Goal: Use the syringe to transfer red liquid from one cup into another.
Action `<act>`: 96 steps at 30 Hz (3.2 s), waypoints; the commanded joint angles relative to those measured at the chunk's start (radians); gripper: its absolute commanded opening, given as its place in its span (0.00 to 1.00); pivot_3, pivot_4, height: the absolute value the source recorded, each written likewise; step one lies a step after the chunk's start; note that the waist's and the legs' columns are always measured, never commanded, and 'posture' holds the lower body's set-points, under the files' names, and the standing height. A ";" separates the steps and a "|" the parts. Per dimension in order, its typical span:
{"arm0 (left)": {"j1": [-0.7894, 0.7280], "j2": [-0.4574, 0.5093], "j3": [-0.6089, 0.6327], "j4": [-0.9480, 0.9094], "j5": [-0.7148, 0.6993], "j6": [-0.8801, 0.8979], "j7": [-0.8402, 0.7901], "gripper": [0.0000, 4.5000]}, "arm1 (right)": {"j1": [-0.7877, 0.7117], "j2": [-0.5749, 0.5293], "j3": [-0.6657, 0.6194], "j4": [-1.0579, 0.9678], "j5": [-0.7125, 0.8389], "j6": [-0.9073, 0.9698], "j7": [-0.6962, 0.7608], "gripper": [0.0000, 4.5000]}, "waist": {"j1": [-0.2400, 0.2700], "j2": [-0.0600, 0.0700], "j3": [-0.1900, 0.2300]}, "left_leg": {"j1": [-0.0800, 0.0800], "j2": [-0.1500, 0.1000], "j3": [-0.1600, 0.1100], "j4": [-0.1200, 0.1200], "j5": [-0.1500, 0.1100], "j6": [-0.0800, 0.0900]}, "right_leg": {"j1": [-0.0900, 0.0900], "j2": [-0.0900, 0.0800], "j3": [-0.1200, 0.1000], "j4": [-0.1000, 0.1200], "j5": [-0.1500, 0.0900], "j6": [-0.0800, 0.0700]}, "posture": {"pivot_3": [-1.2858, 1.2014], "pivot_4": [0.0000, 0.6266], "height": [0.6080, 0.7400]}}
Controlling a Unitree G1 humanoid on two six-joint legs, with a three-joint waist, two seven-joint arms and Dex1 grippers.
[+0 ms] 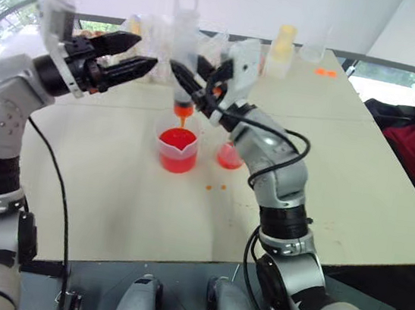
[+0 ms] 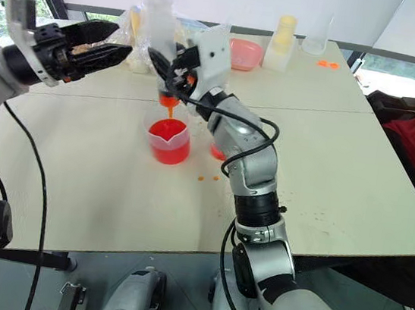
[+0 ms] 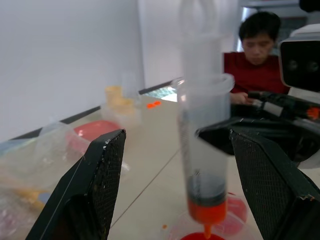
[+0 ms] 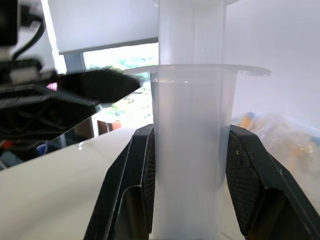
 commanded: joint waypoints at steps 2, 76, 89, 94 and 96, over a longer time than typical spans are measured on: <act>-0.004 -0.017 0.019 -0.005 -0.010 -0.041 0.034 0.77 | -0.058 -0.073 -0.139 -0.140 0.091 0.085 -0.067 0.31 | 0.011 0.000 0.000 | 0.000 0.000 0.000 0.000 0.000 0.000 | 0.000 -0.001 -0.001 0.000 0.000 0.000 | 0.52 0.24 1.00; -0.554 -0.562 -0.346 0.917 0.516 -0.804 -0.184 0.00 | 0.144 -0.203 -0.098 -0.324 0.029 0.108 -0.196 0.31 | 0.025 0.000 0.001 | -0.002 0.000 0.002 0.005 -0.001 0.003 | 0.000 0.002 0.002 -0.001 0.000 0.000 | 0.52 0.24 1.00; -0.463 -0.575 -0.385 0.834 0.539 -0.760 -0.186 0.00 | 0.118 -0.215 -0.110 -0.347 0.044 0.129 -0.207 0.31 | 0.025 0.000 0.001 | -0.002 0.000 0.002 0.006 -0.001 0.003 | 0.000 0.002 0.002 -0.001 0.000 0.000 | 0.52 0.24 1.00; -0.473 -0.571 -0.354 0.815 0.490 -0.723 -0.221 0.23 | 0.117 -0.226 -0.112 -0.345 0.047 0.125 -0.208 0.31 | 0.028 0.000 0.001 | -0.002 0.000 0.002 0.006 -0.001 0.003 | 0.000 0.002 0.002 -0.001 0.000 0.000 | 0.52 0.24 1.00; -0.481 -0.558 -0.333 0.810 0.462 -0.699 -0.229 0.42 | 0.116 -0.231 -0.113 -0.344 0.048 0.126 -0.208 0.31 | 0.027 0.000 0.001 | -0.003 0.000 0.002 0.007 -0.002 0.003 | 0.000 0.002 0.002 -0.001 0.000 0.000 | 0.52 0.24 1.00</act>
